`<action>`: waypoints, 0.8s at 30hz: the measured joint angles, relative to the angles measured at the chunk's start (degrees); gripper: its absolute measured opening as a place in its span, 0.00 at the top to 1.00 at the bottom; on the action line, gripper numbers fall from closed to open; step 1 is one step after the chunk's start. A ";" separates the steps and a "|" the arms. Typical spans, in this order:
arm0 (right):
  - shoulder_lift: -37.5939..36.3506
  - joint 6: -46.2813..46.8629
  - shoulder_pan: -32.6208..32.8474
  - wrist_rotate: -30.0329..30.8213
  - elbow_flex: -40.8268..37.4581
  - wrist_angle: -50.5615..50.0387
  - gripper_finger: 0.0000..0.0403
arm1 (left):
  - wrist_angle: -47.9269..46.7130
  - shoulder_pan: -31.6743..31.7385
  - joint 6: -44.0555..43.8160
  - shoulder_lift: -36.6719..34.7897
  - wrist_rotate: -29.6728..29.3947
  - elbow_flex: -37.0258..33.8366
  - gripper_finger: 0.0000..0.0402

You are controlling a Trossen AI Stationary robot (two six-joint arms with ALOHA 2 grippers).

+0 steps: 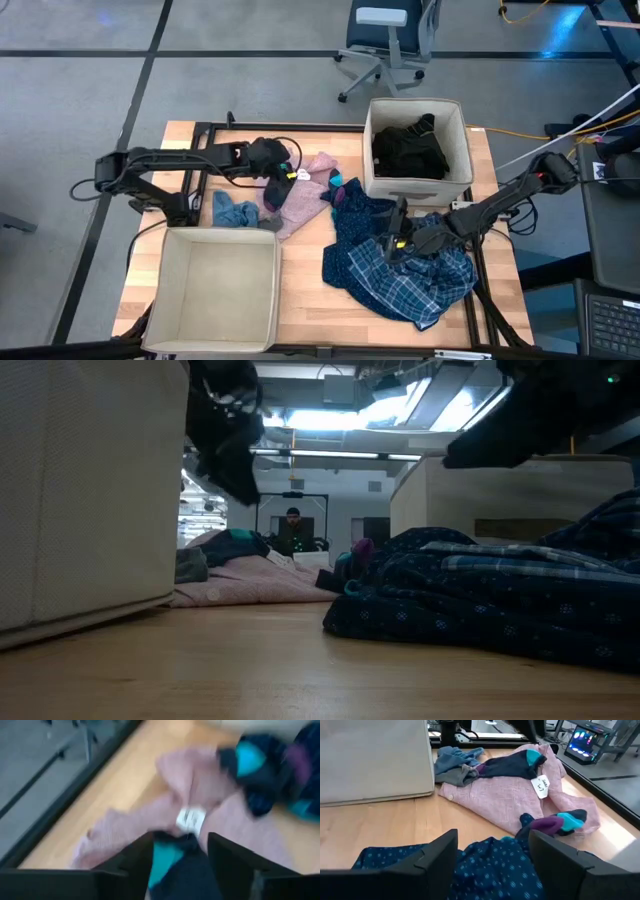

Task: Sort clothes
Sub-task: Put the blue sock into the bottom white laundry organizer

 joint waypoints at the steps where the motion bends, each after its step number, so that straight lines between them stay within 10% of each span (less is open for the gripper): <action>1: 0.52 -0.20 0.00 0.30 0.01 0.01 0.40 | -0.73 0.00 0.09 0.85 -0.04 -0.02 0.51; 14: 3.18 -0.26 0.00 0.39 -0.01 2.56 0.40 | -1.87 0.78 1.25 9.14 0.33 -0.02 0.50; 24: 3.20 -0.30 0.00 1.15 -0.03 2.50 0.40 | -1.51 0.63 6.52 7.60 5.32 -0.02 0.77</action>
